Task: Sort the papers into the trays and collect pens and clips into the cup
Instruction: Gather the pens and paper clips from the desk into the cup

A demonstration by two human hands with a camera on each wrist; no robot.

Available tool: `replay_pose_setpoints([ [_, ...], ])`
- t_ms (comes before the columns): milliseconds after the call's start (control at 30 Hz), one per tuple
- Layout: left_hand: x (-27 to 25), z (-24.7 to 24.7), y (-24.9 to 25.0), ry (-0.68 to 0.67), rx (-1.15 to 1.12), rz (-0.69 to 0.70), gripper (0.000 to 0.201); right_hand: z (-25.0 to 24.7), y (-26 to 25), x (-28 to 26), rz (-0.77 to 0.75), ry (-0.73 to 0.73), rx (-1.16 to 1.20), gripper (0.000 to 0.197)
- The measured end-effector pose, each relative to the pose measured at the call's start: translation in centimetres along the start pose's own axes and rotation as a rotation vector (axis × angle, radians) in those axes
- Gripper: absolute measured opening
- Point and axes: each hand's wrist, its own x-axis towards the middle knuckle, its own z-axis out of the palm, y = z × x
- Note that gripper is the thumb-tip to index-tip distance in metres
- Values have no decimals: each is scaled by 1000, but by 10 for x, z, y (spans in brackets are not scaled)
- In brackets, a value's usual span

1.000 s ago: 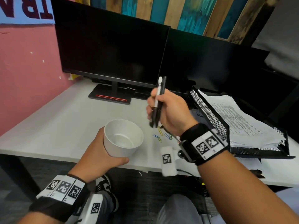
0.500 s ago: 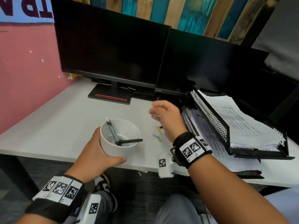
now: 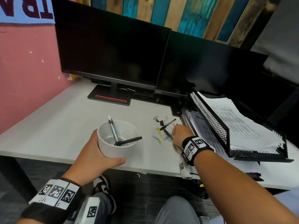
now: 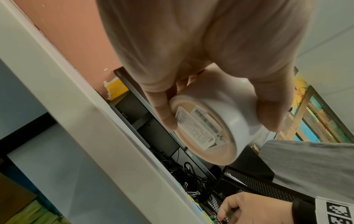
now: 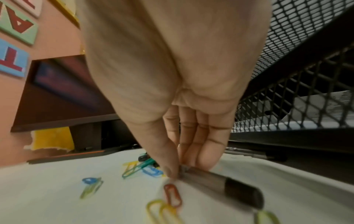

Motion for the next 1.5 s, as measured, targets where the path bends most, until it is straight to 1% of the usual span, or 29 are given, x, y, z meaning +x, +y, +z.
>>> replay_pose_setpoints([
  [67,0,-2,-1,3,-2,-1,102,-1,1,1,8,5,61,34],
  [133,-1,-5,-1,10,-6,-1,103,-6,1,1,6,2,122,48],
  [233,-2,-9,-2,18,-5,-9,104,-20,0,2,-79,-7,108,69],
  [300,-3,-10,-3,24,-1,-12,105,-31,0,3,-118,-13,75,75],
  [367,-2,-11,-4,32,3,-17,106,-41,0,4,-142,-19,45,76],
  [467,-2,-12,-5,30,12,-16,106,-51,-4,6,-172,-36,-95,69],
  [500,-1,-13,-6,28,15,-16,106,-51,-5,8,-170,-56,-148,62],
  [600,-1,-14,-7,27,19,-21,107,-45,-8,16,-179,-93,-271,29],
  [633,-1,-14,-7,27,19,-20,106,-41,-8,21,-168,-85,-283,25],
  [733,1,-16,-9,24,31,-21,105,-32,-10,33,-114,-50,-223,23],
  [900,4,-18,-12,13,36,-24,106,-19,-10,51,-39,19,-48,23],
  [1000,6,-20,-14,16,36,-26,107,-10,-14,56,-62,27,37,19],
  [1100,7,-21,-15,17,37,-25,106,-1,-23,60,-100,-28,-14,20],
  [1233,6,-21,-16,28,39,-27,106,8,-30,64,-84,-104,-86,27],
  [1400,4,-20,-16,31,41,-37,105,13,-28,60,-35,-74,-94,27],
  [1500,4,-19,-15,25,42,-35,104,8,-23,56,-4,-75,-31,20],
])
